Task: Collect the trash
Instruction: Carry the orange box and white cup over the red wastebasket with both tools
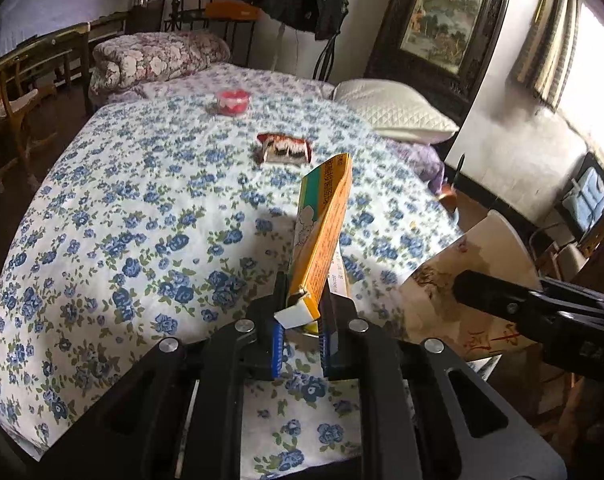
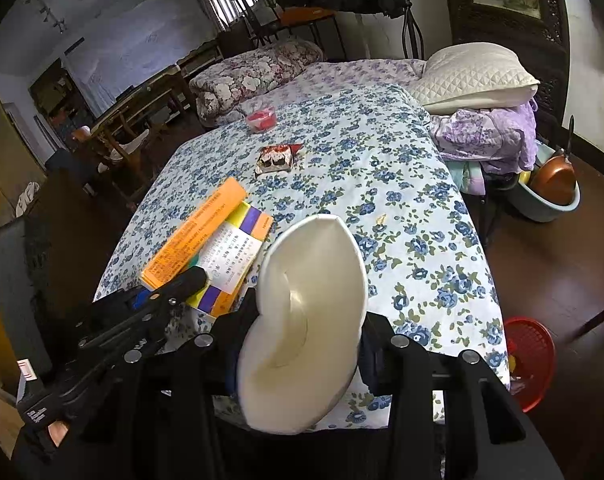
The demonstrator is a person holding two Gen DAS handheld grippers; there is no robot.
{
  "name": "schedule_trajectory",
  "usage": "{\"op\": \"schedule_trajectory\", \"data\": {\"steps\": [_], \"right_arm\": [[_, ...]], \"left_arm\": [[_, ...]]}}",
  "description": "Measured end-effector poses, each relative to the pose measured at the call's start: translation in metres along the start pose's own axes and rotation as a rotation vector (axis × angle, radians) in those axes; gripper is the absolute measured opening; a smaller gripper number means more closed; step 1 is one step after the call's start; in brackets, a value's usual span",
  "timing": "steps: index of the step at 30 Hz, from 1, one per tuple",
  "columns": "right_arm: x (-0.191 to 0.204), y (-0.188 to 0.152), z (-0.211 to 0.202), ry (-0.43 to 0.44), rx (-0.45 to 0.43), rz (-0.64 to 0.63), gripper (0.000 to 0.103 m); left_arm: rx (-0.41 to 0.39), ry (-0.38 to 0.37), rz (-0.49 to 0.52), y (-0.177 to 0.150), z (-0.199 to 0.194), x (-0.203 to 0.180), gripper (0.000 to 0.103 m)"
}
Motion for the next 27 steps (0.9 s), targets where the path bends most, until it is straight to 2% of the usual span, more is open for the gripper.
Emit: {"op": "schedule_trajectory", "data": {"steps": [14,27], "right_arm": [[0.0,0.014,-0.006,-0.009,-0.058,0.013,0.033],[-0.004,0.024,-0.002,-0.013,-0.075,0.013,0.032]], "left_arm": [[-0.056,-0.018,-0.059,0.007,-0.02,0.009,0.015],[-0.081,-0.064,-0.061,0.013,-0.03,-0.001,0.015]]}}
Point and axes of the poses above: each gripper's, at about its wrist camera, not at the fingertips, and z roughly the way its jaws point, x to its left, y to its top, the point moved 10 cm from there along z, roughly the way its jaws point
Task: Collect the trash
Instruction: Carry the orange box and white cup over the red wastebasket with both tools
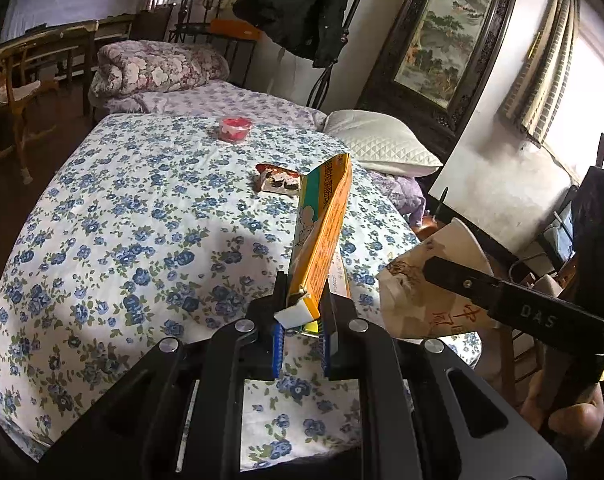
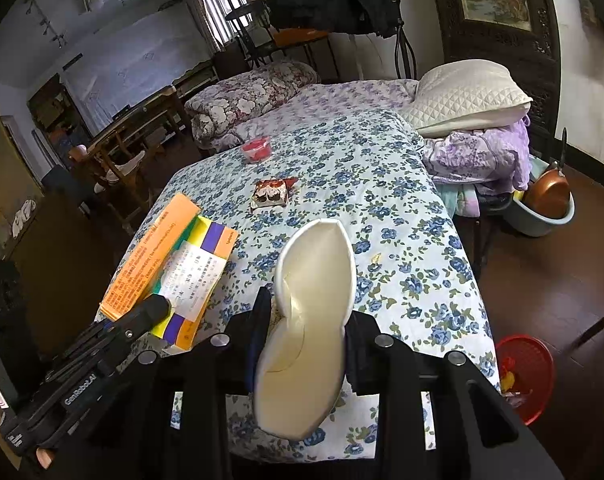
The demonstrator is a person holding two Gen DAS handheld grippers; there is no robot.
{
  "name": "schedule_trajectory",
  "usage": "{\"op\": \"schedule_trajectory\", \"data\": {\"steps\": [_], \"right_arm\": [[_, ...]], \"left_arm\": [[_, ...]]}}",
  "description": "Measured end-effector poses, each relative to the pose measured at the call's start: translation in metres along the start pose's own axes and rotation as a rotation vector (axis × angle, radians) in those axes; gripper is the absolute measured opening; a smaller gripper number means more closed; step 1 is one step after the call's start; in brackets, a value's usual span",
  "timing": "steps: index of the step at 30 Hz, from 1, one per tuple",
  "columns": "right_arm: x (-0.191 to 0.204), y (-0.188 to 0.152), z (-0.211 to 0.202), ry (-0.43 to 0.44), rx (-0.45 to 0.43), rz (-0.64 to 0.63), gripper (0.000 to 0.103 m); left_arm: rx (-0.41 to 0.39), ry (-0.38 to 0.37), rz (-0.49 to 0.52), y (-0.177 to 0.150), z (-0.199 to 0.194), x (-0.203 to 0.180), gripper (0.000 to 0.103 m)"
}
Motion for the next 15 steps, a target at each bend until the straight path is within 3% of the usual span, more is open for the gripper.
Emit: {"op": "schedule_trajectory", "data": {"steps": [10,15], "right_arm": [[-0.03,0.008,-0.012,0.022,-0.044,0.06,0.032],[-0.07,0.014,-0.033,-0.007,-0.077,0.1,0.032]], "left_arm": [[0.013,-0.008,0.056,0.007,0.002,-0.033,0.015],[0.03,-0.051,0.139,0.009,0.012,-0.084,0.015]]}}
Point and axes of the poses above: each gripper's, at about its wrist camera, not at the fingertips, and z roughly the way its jaws point, x to its left, y to its top, the point moved 10 cm from there along z, roughly the way its jaws point
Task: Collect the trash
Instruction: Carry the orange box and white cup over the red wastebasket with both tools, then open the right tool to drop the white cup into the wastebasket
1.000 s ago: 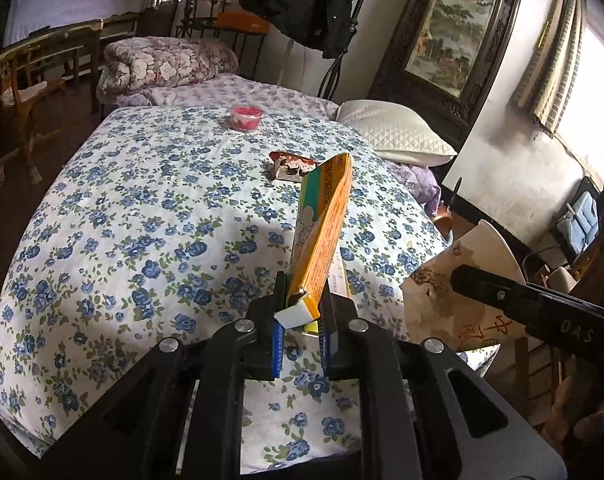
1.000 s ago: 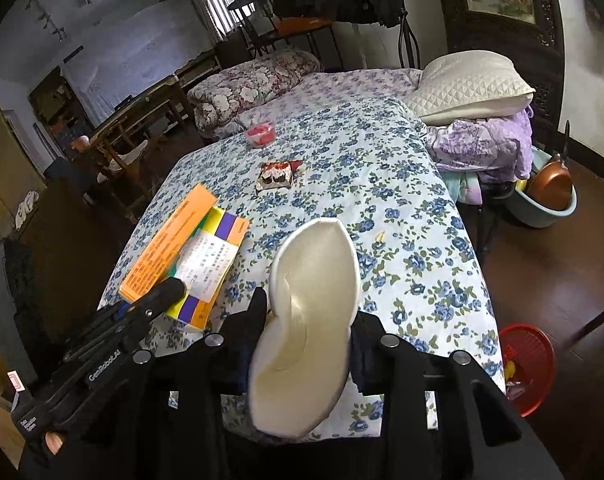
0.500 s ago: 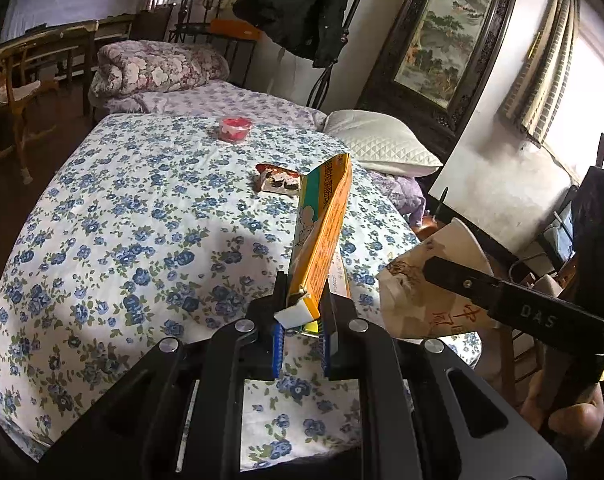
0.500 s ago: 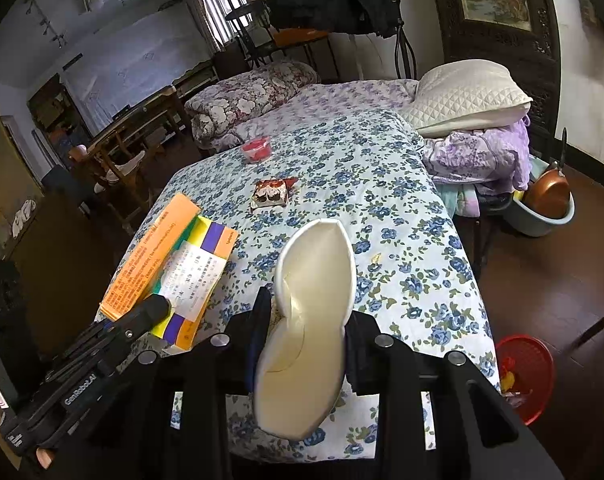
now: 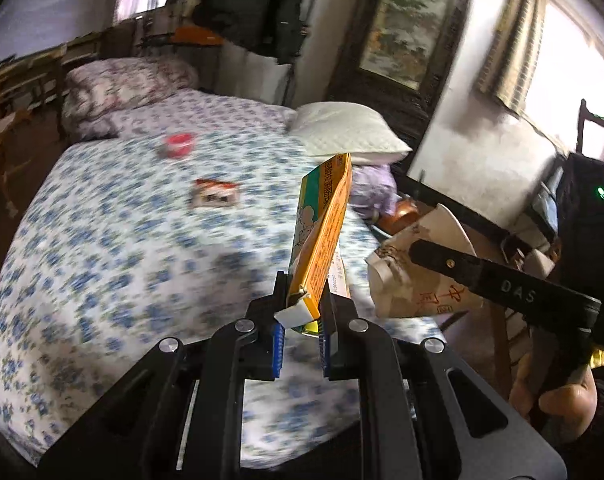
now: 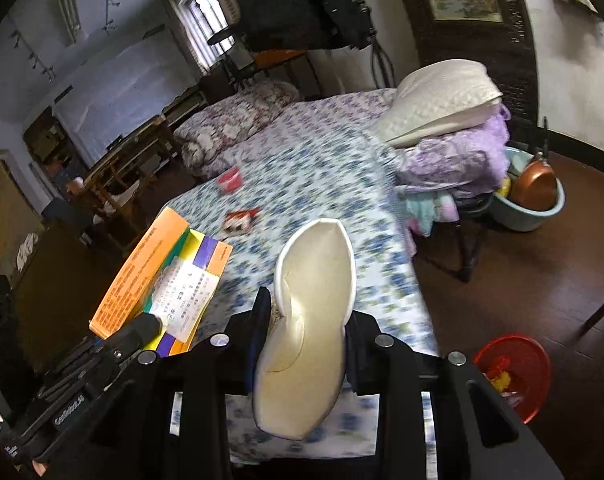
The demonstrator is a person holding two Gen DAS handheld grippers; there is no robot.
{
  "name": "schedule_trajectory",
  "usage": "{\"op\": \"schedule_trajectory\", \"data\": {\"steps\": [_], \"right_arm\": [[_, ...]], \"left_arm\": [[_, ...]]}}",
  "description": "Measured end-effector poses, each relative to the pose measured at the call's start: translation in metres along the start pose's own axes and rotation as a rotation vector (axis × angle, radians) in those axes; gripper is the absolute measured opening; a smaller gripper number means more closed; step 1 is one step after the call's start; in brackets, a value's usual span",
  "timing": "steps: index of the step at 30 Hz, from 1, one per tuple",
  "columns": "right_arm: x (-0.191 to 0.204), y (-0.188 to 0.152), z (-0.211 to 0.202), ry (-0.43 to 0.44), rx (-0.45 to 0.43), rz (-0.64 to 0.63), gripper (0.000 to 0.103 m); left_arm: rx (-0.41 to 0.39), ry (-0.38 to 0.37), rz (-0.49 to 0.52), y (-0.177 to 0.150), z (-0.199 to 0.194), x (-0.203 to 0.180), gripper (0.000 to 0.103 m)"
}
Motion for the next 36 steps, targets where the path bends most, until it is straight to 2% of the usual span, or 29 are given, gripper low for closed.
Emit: {"op": "schedule_trajectory", "data": {"steps": [5,10,16,21,24,28,30,36], "right_arm": [[-0.062,0.006,-0.028,-0.087,-0.022,0.016,0.033],[-0.143,-0.01,-0.046,-0.2,-0.008,0.068,0.033],[-0.244,-0.054,-0.038,-0.302,0.056,0.199,0.033],[-0.317,-0.106,0.003,-0.334,0.15,0.318,0.033],[-0.345,-0.14,0.036,-0.307,0.225,0.4,0.033],[-0.362,-0.176,0.062,-0.296,0.288,0.451,0.033],[-0.365,-0.184,0.065,-0.302,0.298,0.449,0.033],[-0.372,-0.195,0.078,-0.316,0.32,0.451,0.034]], "left_arm": [[0.036,-0.083,0.091,0.005,0.027,-0.065,0.015],[0.108,-0.15,0.154,0.0,0.076,-0.131,0.015],[0.197,-0.186,0.208,-0.016,0.14,-0.207,0.015],[0.281,-0.186,0.224,-0.04,0.197,-0.252,0.015],[0.351,-0.182,0.206,-0.06,0.232,-0.267,0.015],[0.441,-0.179,0.217,-0.101,0.264,-0.271,0.015],[0.481,-0.176,0.221,-0.123,0.277,-0.267,0.015],[0.535,-0.126,0.214,-0.143,0.298,-0.246,0.015]]}}
Point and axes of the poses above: each gripper's, at about its wrist camera, not at the fingertips, and z roughly the way its jaws point, x to its left, y to its top, the point moved 10 cm from there along z, roughly the way its jaws point
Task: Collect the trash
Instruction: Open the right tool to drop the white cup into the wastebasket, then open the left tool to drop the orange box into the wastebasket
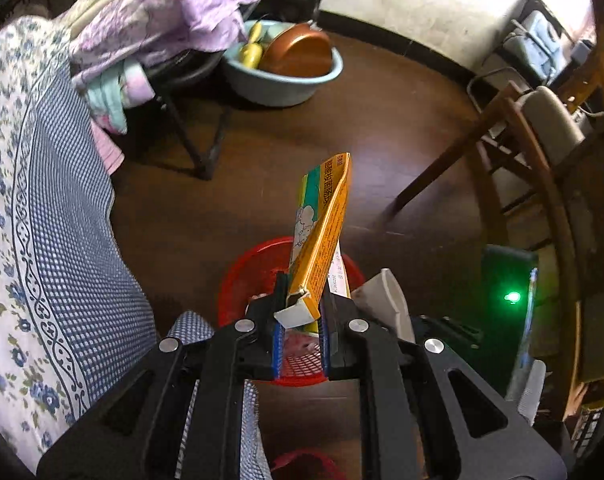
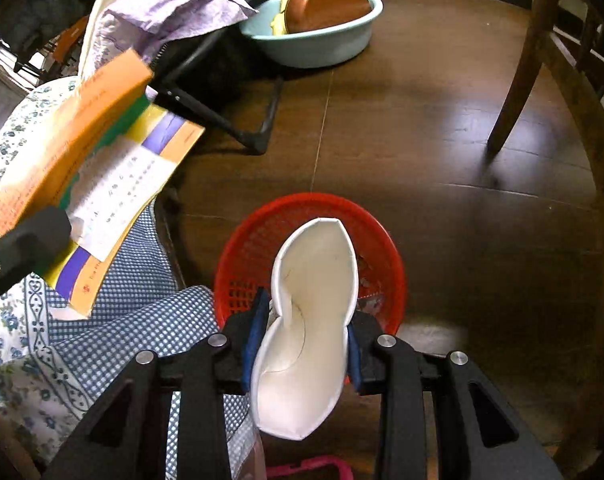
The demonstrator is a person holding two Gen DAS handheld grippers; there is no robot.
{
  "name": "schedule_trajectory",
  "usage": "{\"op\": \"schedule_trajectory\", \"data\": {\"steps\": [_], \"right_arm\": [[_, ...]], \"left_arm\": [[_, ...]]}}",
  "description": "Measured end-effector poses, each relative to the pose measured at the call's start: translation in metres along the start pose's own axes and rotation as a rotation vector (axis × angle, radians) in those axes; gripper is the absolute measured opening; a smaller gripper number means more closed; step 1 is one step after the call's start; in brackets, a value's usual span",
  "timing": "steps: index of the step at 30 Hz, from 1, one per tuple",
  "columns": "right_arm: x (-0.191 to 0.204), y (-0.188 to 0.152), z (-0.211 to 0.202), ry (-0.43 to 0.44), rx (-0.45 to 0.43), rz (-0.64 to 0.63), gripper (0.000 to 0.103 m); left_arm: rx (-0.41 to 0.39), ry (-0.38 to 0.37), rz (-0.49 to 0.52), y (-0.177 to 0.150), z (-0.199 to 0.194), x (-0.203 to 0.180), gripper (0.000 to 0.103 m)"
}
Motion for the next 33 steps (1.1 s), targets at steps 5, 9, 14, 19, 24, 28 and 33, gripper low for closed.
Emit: {"op": "schedule_trajectory", "data": {"steps": [5,9,14,19,24,28,33], "right_arm": [[-0.004,-0.003,0.012,-0.006,0.011,0.001,0.039],[-0.009,0.001,0.024,-0.025,0.011,0.006,0.058],[-0.023,-0.003,0.018,-0.049,0.021,0.022,0.06],[-0.043,-0.013,0.005,-0.079,0.044,0.036,0.06],[-0.065,-0.03,-0.006,-0.095,0.069,0.054,0.066],[-0.077,-0.04,-0.007,-0.112,0.088,0.074,0.072],[-0.081,-0.041,-0.005,-0.124,0.094,0.085,0.074]], "left_arm": [[0.024,0.004,-0.007,-0.004,0.01,0.005,0.015],[0.018,0.007,0.012,-0.003,0.011,0.002,0.015],[0.036,0.016,0.004,-0.006,0.017,0.006,0.015],[0.077,-0.007,0.021,-0.016,0.025,-0.001,0.015],[0.139,0.016,0.071,-0.032,0.044,-0.01,0.015],[0.187,0.047,0.087,-0.043,0.062,-0.01,0.015],[0.226,0.045,0.082,-0.05,0.073,-0.009,0.015]]}}
Point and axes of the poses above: each gripper's, at about its wrist camera, not at the fingertips, and z roughly the way its jaws point, x to its left, y to its top, the point moved 10 cm from there along z, roughly the way its jaws point
